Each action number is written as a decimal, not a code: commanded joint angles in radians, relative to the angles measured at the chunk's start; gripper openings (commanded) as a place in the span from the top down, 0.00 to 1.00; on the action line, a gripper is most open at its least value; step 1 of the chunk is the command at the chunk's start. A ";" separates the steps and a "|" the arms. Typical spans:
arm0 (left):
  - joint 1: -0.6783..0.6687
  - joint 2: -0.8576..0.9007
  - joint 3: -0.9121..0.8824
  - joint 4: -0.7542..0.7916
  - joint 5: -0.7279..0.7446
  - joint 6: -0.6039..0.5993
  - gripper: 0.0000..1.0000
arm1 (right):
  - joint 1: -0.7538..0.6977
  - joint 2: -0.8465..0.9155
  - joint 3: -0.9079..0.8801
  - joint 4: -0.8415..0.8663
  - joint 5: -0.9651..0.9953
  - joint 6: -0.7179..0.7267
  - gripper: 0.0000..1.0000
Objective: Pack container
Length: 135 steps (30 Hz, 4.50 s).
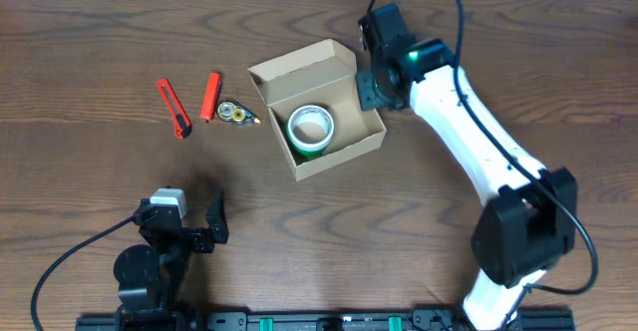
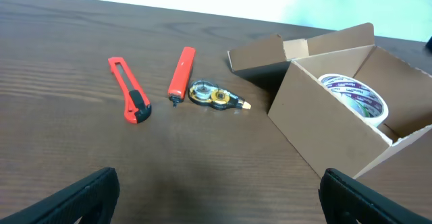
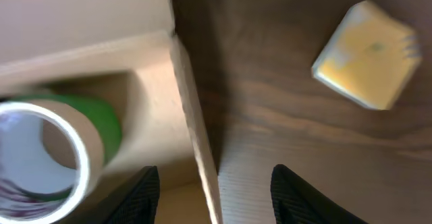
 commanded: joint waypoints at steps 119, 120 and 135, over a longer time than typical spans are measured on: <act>0.006 -0.006 -0.022 -0.003 0.003 0.014 0.05 | -0.360 0.460 0.216 0.140 -0.006 0.272 0.24; 0.006 -0.006 -0.022 -0.003 0.003 0.014 0.05 | -0.359 0.460 0.216 0.138 -0.006 0.272 0.24; 0.006 -0.006 -0.022 -0.003 0.003 0.014 0.05 | -0.355 0.458 0.518 -0.127 -0.143 0.167 0.28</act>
